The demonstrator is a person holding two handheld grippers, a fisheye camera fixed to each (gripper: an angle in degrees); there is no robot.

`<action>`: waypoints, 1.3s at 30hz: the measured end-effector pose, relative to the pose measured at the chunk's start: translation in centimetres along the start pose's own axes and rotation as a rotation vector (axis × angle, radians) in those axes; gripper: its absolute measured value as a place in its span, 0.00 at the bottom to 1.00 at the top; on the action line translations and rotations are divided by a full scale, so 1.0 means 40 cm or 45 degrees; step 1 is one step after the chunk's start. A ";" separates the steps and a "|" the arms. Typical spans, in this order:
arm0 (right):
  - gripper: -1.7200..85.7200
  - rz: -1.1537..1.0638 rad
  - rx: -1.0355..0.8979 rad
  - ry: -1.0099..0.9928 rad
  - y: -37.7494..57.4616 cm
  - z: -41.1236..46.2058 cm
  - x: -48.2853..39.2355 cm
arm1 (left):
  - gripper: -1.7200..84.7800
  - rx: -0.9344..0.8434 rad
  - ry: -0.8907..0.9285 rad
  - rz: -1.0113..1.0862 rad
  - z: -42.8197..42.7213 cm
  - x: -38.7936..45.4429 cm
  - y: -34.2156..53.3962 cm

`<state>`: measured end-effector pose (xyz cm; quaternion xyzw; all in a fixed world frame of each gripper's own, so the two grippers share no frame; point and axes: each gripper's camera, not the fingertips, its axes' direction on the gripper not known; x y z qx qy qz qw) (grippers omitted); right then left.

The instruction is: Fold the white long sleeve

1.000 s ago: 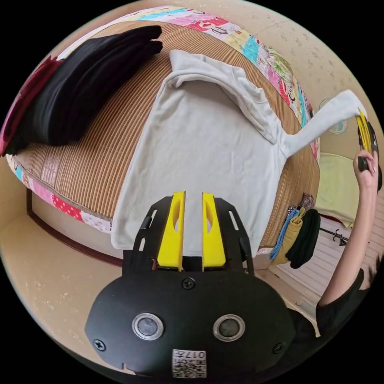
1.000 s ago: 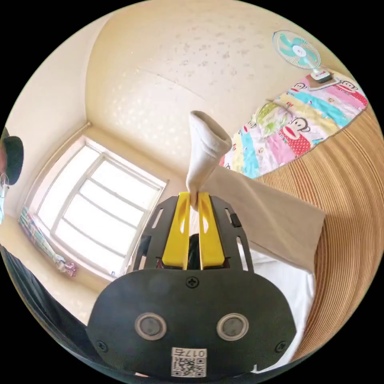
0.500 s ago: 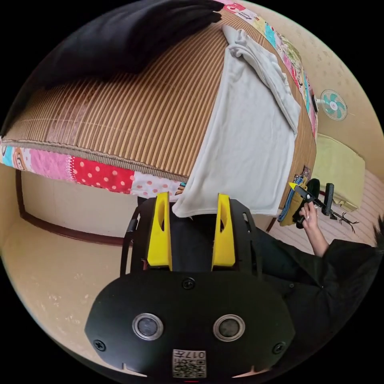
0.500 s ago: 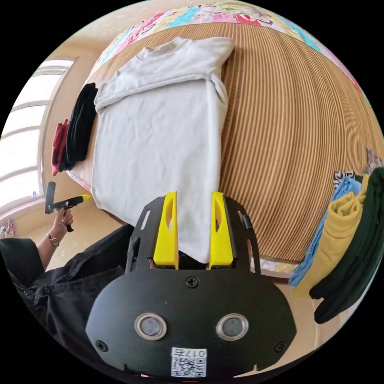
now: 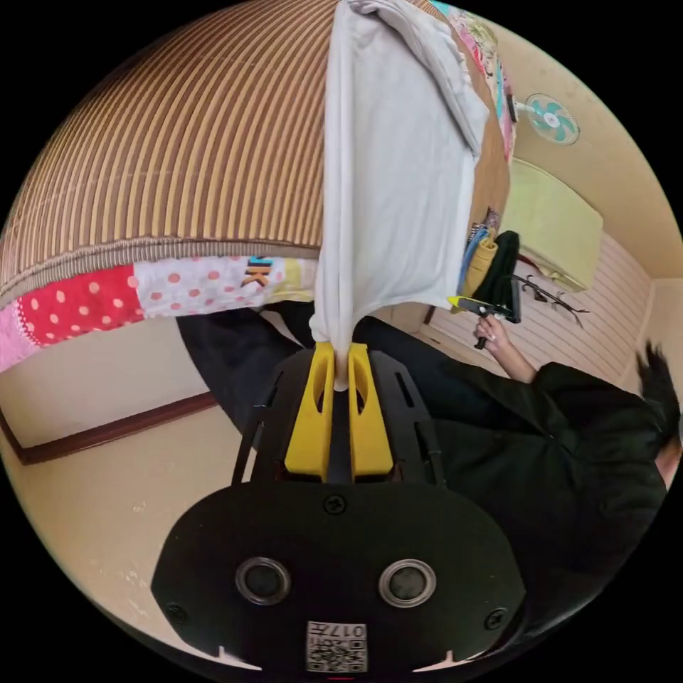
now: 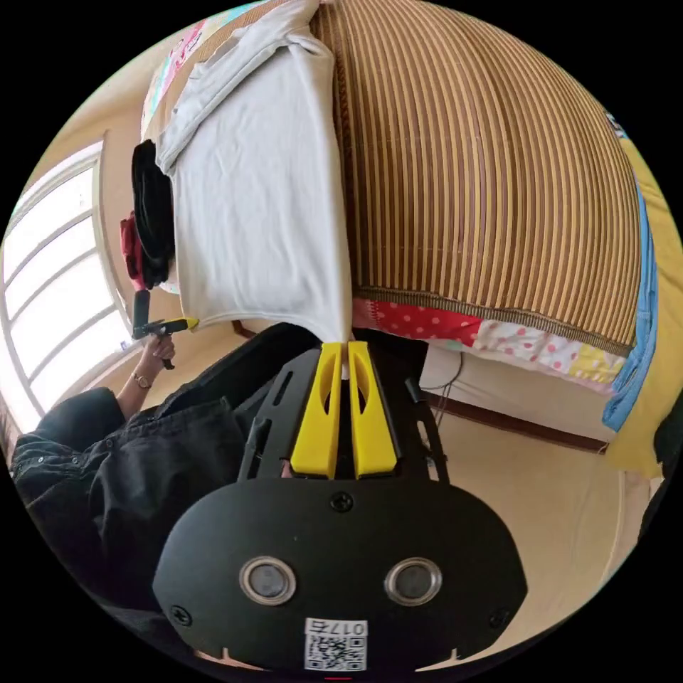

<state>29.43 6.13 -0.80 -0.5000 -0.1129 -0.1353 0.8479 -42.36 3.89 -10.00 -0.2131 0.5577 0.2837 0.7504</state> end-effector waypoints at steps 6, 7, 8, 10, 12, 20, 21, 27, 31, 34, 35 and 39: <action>0.05 -0.185 0.595 -1.256 0.131 -0.232 0.107 | 0.06 0.485 0.952 0.210 -0.244 0.078 0.086; 0.05 -0.232 0.702 -1.329 0.103 -0.273 0.108 | 0.06 0.570 1.002 0.277 -0.304 0.111 0.056; 0.05 -0.287 0.762 -1.378 0.044 -0.311 0.096 | 0.06 0.633 1.028 0.350 -0.364 0.152 0.001; 0.05 -0.344 0.804 -1.418 -0.085 -0.358 0.059 | 0.06 0.686 1.030 0.430 -0.445 0.218 -0.124; 0.06 -0.364 0.850 -1.427 -0.236 -0.391 0.011 | 0.07 0.755 0.953 0.412 -0.526 0.270 -0.279; 0.10 0.083 1.031 -1.225 -0.590 -0.355 -0.113 | 0.15 1.291 0.408 -0.091 -0.626 0.267 -0.689; 0.10 0.076 1.002 -1.126 -0.590 -0.353 -0.125 | 0.16 1.270 0.333 -0.100 -0.611 0.271 -0.697; 0.06 -0.117 0.563 0.267 -0.582 -0.210 -0.259 | 0.20 1.003 -0.299 -0.352 -0.345 0.194 -0.709; 0.03 -0.146 0.626 0.529 -0.538 -0.181 -0.335 | 0.21 1.062 0.124 -0.461 -0.208 0.054 -0.690; 0.03 -0.490 0.838 0.514 -0.490 -0.175 -0.486 | 0.20 1.155 0.424 -0.500 -0.143 0.001 -0.709; 0.03 -0.584 0.832 0.496 -0.497 -0.155 -0.536 | 0.18 1.160 0.461 -0.534 -0.122 -0.012 -0.724; 0.03 -0.587 0.536 0.710 -0.601 -0.011 -0.601 | 0.10 1.240 0.568 -0.548 -0.096 -0.006 -0.745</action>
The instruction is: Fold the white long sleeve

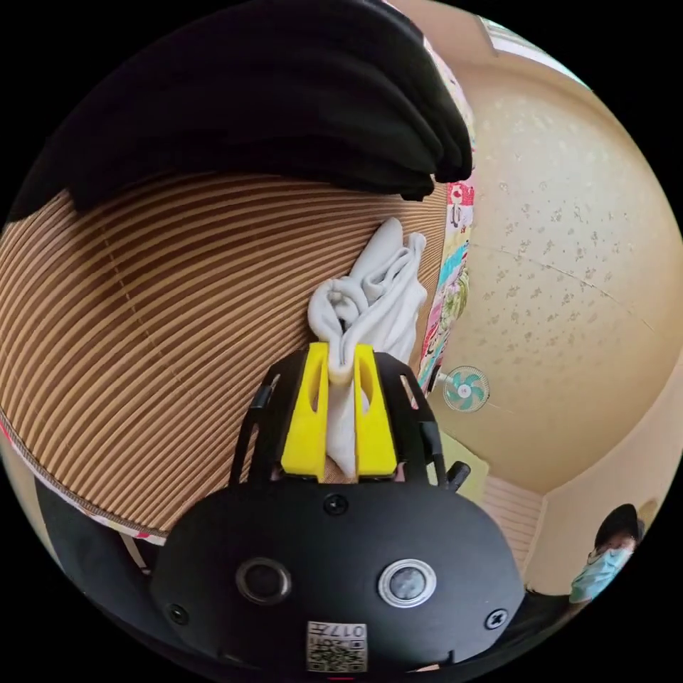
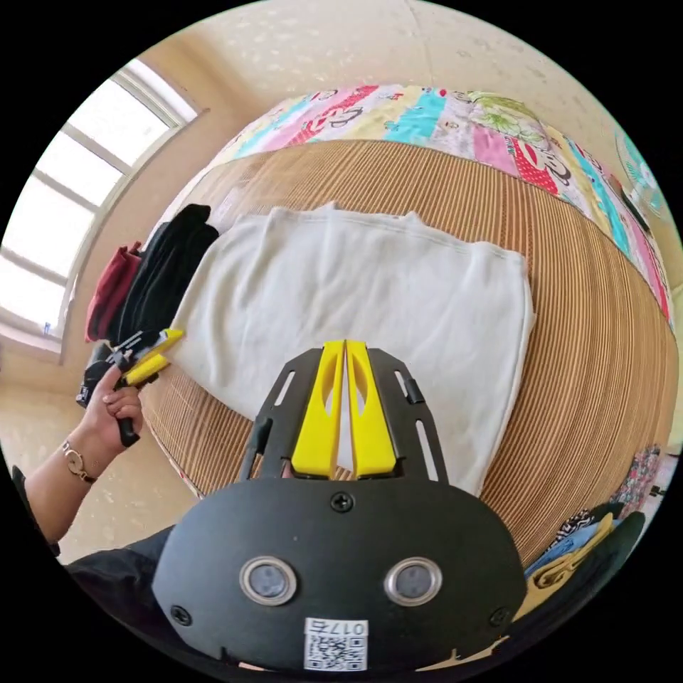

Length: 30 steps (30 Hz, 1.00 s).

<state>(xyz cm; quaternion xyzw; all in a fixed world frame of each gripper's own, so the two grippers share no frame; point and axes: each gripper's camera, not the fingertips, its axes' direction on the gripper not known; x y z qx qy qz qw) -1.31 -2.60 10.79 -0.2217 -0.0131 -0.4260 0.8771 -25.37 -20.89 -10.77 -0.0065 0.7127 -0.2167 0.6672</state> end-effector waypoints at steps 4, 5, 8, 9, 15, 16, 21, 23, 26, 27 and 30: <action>0.03 -0.046 -0.059 0.131 0.043 0.067 -0.027 | 0.09 0.024 -0.064 0.559 0.038 0.272 0.140; 0.03 0.002 -0.041 0.090 0.070 0.041 -0.005 | 0.08 -0.029 -0.078 0.746 0.084 0.359 0.212; 0.03 0.265 0.102 -0.051 0.211 -0.040 0.104 | 0.09 -0.222 -0.113 1.168 0.255 0.514 0.420; 0.03 0.345 0.116 -0.079 0.247 -0.053 0.135 | 0.09 -0.254 -0.130 1.249 0.295 0.534 0.468; 0.04 1.072 0.196 -0.431 0.679 -0.100 0.441 | 0.13 -0.766 -0.202 1.614 0.638 0.482 0.846; 0.04 1.102 0.206 -0.530 0.746 -0.091 0.476 | 0.13 -0.767 -0.179 1.595 0.643 0.452 0.865; 0.11 1.103 0.246 -0.853 0.884 -0.055 0.541 | 0.17 -0.419 -0.337 1.163 0.575 0.274 0.715; 0.16 1.092 0.304 -1.068 0.898 -0.025 0.546 | 0.22 -0.462 -0.473 0.859 0.610 0.136 0.603; 0.23 1.115 0.416 -1.387 0.893 0.027 0.544 | 0.19 -0.732 -0.401 0.594 0.723 -0.025 0.548; 0.24 1.127 0.437 -1.457 0.889 0.041 0.544 | 0.17 -0.780 -0.363 0.554 0.743 -0.047 0.550; 0.29 1.212 0.532 -1.680 0.864 0.098 0.551 | 0.11 -0.914 -0.308 0.604 0.770 -0.052 0.617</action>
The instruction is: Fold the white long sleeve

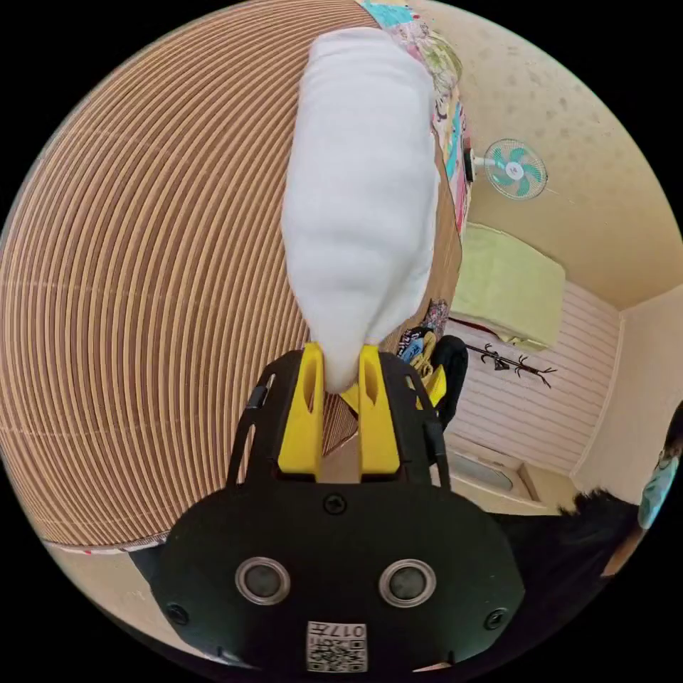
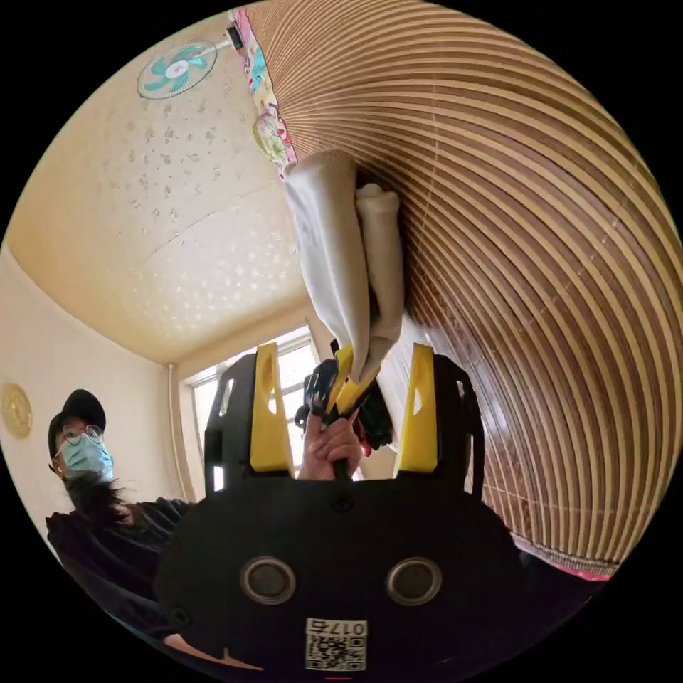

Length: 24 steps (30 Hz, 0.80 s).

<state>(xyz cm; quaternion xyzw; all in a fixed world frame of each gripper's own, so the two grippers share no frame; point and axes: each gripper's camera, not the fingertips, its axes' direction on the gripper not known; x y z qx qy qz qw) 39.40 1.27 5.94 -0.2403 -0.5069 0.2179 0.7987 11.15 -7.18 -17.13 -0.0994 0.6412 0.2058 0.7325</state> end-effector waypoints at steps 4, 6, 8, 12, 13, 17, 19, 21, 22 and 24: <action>0.28 0.063 -0.023 -0.300 -0.077 0.055 0.013 | 0.10 -0.071 -0.019 0.235 0.014 0.169 0.168; 0.27 0.017 -0.159 -0.334 -0.092 0.081 -0.029 | 0.10 -0.070 -0.085 0.324 0.009 0.241 0.248; 0.25 -0.214 -0.289 -0.207 -0.074 0.081 -0.174 | 0.10 -0.062 -0.202 0.510 -0.018 0.354 0.322; 0.23 -0.594 -0.386 -0.101 -0.009 -0.012 -0.454 | 0.11 -0.205 -0.341 1.049 -0.008 0.570 0.459; 0.23 -0.706 -0.380 -0.080 0.017 -0.069 -0.542 | 0.12 -0.259 -0.282 1.120 -0.005 0.610 0.494; 0.21 -0.756 -0.227 -0.050 0.074 -0.330 -0.731 | 0.13 -0.488 0.065 1.110 0.022 0.652 0.526; 0.20 -0.733 -0.105 -0.011 0.101 -0.448 -0.751 | 0.14 -0.472 0.013 1.102 0.032 0.653 0.526; 0.19 -0.654 0.019 0.067 0.122 -0.557 -0.724 | 0.14 -0.441 -0.034 1.068 0.034 0.658 0.514; 0.18 -0.561 0.086 0.152 0.126 -0.620 -0.681 | 0.14 -0.426 -0.023 1.062 0.029 0.667 0.504; 0.17 -0.341 0.192 0.363 0.122 -0.698 -0.588 | 0.14 -0.398 -0.015 1.067 0.018 0.685 0.487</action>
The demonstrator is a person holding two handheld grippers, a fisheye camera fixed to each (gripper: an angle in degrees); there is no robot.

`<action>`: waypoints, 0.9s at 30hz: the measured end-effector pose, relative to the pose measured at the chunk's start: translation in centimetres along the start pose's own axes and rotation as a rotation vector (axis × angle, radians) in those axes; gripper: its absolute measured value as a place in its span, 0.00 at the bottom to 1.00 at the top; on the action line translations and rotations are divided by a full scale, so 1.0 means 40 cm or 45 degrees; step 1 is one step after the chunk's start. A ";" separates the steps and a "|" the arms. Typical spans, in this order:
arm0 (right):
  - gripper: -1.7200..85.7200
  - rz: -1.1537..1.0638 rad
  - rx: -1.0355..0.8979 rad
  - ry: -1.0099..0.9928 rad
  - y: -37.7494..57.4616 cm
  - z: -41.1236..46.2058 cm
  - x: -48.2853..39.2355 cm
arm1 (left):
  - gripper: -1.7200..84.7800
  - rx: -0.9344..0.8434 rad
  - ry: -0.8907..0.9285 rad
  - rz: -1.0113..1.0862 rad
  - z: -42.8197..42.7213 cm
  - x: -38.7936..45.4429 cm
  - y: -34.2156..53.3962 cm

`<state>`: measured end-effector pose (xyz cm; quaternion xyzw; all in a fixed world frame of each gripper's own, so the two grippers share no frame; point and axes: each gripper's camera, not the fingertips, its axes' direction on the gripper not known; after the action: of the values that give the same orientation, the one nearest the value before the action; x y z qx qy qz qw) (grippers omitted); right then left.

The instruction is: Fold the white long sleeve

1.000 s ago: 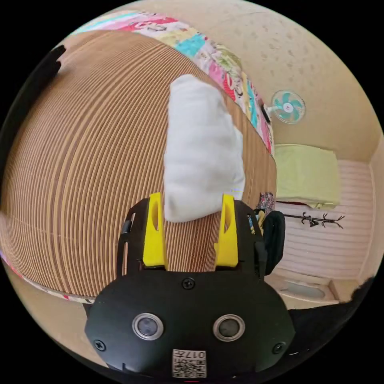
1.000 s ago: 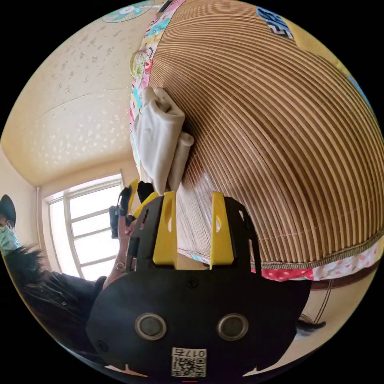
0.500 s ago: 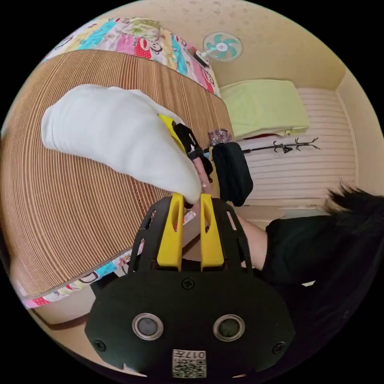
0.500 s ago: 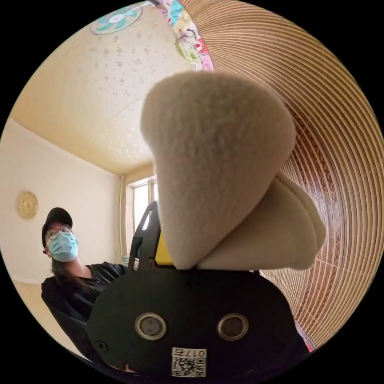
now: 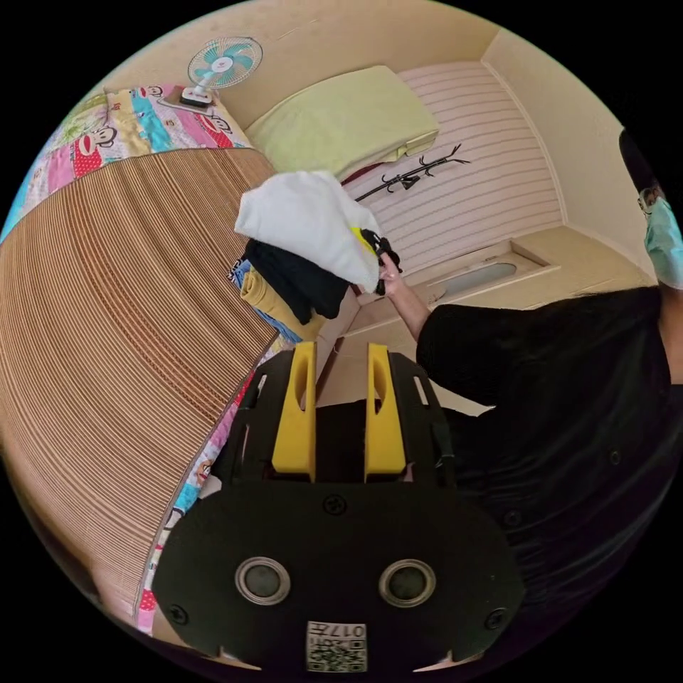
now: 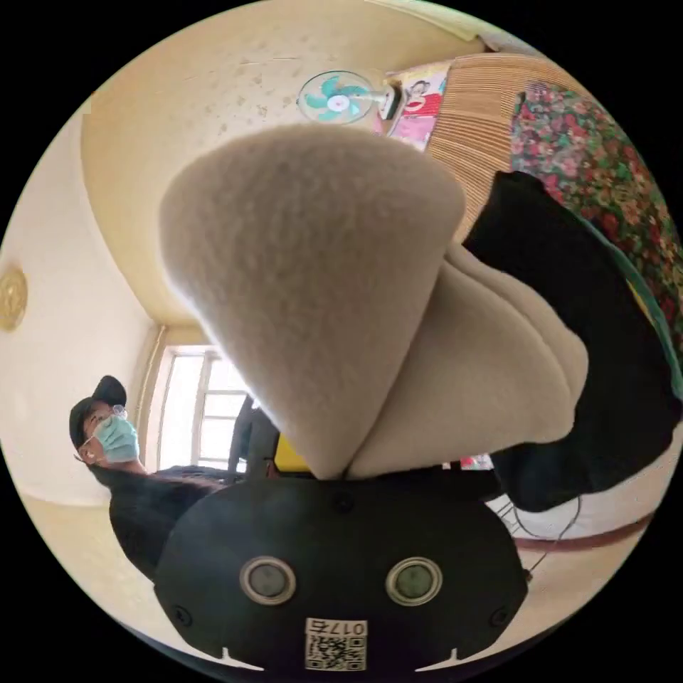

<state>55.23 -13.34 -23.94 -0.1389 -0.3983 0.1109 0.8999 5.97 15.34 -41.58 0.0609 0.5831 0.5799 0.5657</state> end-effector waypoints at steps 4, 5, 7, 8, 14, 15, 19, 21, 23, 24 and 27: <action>0.17 0.298 0.244 0.211 0.102 -0.029 0.130 | 0.14 -0.013 -0.132 -0.008 -0.039 -0.008 -0.040; 0.17 0.292 0.286 0.198 0.137 -0.015 0.108 | 0.14 0.001 -0.170 -0.025 -0.056 -0.014 -0.041; 0.17 0.301 0.325 0.357 0.190 0.017 0.049 | 0.13 0.036 -0.245 -0.066 -0.088 -0.033 -0.030; 0.16 0.329 0.333 0.517 0.224 0.041 0.006 | 0.13 0.057 -0.310 -0.116 -0.110 -0.058 -0.013; 0.07 0.314 0.581 1.339 0.431 0.191 -0.276 | 0.13 0.095 -0.752 -0.506 -0.237 -0.279 0.158; 0.06 0.293 0.609 1.454 0.449 0.219 -0.312 | 0.13 0.077 -0.831 -0.549 -0.251 -0.305 0.179; 0.03 -0.131 0.836 1.874 0.547 0.467 -0.566 | 0.16 0.171 -1.034 -0.872 -0.398 -0.481 0.327; 0.03 -0.310 0.963 1.882 0.579 0.572 -0.662 | 0.17 0.276 -0.991 -0.982 -0.467 -0.552 0.369; 0.02 -0.479 1.012 1.771 0.604 0.700 -0.768 | 0.18 0.367 -0.989 -1.073 -0.525 -0.646 0.392; 0.02 -0.489 1.017 1.717 0.608 0.726 -0.788 | 0.18 0.374 -0.991 -1.092 -0.532 -0.672 0.393; 0.02 -0.432 1.004 1.199 0.627 0.805 -0.836 | 0.18 0.341 -0.883 -1.186 -0.511 -0.816 0.379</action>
<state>6.91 4.99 -34.63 0.2341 0.0943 0.0320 0.9671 -6.32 -15.96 -17.42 0.0552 0.3978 0.1382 0.9053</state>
